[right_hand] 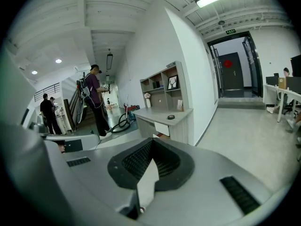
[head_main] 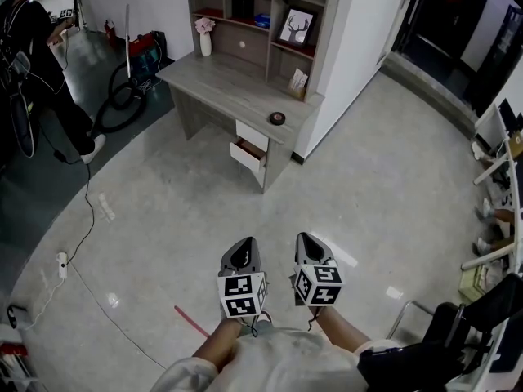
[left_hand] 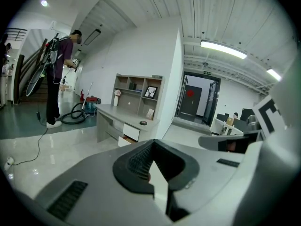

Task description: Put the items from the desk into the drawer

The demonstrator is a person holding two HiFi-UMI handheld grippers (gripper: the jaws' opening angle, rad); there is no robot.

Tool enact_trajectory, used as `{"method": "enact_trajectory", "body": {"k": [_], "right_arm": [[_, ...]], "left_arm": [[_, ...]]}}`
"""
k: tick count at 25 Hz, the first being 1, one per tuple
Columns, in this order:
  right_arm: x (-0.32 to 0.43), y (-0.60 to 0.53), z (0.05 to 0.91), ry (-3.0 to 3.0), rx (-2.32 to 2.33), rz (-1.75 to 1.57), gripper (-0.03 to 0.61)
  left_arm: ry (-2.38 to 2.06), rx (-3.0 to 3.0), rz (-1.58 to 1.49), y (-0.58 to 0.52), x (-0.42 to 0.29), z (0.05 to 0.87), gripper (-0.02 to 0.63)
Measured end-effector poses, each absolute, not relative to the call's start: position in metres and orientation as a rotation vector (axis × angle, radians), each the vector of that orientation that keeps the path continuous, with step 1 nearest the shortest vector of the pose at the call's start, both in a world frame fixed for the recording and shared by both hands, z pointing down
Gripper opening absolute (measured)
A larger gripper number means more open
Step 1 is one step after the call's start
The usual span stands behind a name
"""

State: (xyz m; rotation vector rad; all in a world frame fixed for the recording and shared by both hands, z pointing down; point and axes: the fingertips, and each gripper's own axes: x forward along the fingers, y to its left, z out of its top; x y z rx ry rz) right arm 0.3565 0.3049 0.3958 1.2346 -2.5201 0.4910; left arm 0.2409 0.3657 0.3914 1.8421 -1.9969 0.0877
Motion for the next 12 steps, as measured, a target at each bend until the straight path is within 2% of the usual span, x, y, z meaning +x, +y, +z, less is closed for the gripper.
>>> {"method": "enact_trajectory", "body": {"k": [12], "right_arm": [[0.293, 0.245, 0.388, -2.501, 1.302, 0.457, -0.002]], "left_arm": [[-1.936, 1.933, 0.084, 0.286, 0.179, 0.386, -0.003]]}}
